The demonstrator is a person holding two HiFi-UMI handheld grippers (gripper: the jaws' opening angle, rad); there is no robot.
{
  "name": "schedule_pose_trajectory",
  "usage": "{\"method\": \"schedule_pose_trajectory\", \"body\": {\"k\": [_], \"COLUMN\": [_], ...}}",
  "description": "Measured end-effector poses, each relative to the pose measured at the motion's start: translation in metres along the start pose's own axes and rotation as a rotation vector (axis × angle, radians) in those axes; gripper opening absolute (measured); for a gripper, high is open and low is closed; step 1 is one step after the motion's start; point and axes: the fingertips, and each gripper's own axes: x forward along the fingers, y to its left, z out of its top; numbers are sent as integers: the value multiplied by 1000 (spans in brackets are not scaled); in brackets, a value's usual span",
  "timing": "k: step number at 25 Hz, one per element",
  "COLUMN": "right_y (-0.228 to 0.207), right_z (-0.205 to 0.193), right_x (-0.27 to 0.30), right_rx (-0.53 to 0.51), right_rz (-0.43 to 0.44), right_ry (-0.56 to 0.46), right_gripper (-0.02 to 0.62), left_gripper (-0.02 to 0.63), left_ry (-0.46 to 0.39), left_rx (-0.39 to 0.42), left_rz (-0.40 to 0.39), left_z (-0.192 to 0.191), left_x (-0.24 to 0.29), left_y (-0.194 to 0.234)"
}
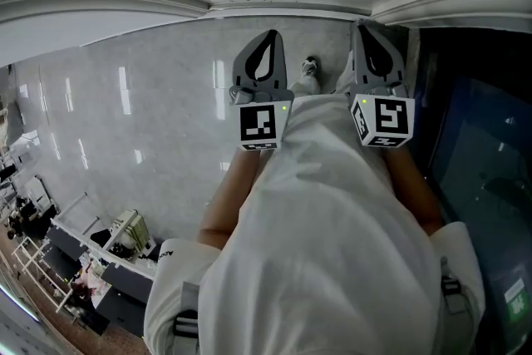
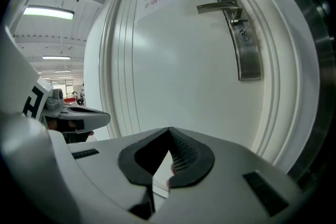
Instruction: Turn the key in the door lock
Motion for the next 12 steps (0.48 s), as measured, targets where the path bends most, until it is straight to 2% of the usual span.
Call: {"method": "schedule_pose_trajectory", "body": {"k": [8, 12], "right_y": [7, 13], "right_z": [1, 8], "right_x": [-1, 1], "right_rx": [-22, -51], "right_rz": [15, 62], "right_ry": [-2, -15], "right_gripper": [3, 3], "left_gripper": [8, 8], "left_ry": [-4, -9], "left_rx": [6, 10], "left_rz": [-14, -16], "left_z": [0, -1], "left_x": [-1, 1], "left_y": [-3, -2]}}
